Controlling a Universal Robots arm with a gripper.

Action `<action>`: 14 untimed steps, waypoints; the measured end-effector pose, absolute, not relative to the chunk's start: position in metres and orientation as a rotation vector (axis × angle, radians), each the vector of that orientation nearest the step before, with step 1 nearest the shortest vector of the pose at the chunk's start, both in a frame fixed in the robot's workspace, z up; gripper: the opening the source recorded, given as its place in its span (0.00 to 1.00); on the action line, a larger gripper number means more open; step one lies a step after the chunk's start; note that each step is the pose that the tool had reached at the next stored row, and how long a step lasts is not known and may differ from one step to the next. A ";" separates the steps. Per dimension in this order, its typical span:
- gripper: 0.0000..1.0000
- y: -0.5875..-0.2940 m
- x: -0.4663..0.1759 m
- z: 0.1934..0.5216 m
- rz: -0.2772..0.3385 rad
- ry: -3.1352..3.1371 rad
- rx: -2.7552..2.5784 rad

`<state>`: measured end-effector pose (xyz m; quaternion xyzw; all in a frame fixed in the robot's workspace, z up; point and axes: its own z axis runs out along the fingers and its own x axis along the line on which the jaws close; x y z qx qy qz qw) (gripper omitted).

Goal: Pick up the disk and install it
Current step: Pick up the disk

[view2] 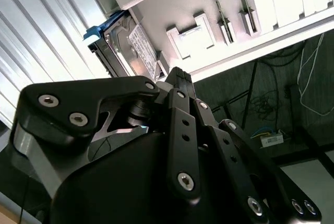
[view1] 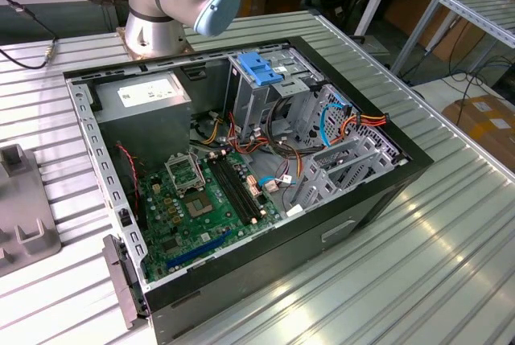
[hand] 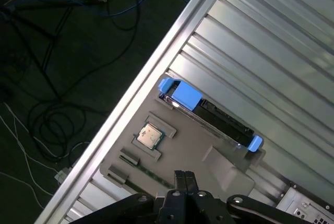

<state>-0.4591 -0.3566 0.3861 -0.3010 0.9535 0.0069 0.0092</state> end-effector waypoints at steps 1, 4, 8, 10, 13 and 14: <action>0.10 -0.357 -0.459 0.386 0.021 2.976 -0.949; 0.10 -0.357 -0.459 0.386 0.021 2.970 -0.968; 0.10 -0.357 -0.459 0.386 0.021 2.959 -1.000; 0.10 -0.357 -0.459 0.386 0.021 2.955 -1.013; 0.10 -0.357 -0.459 0.386 0.021 2.948 -1.032; 0.10 -0.357 -0.459 0.386 0.021 2.946 -1.041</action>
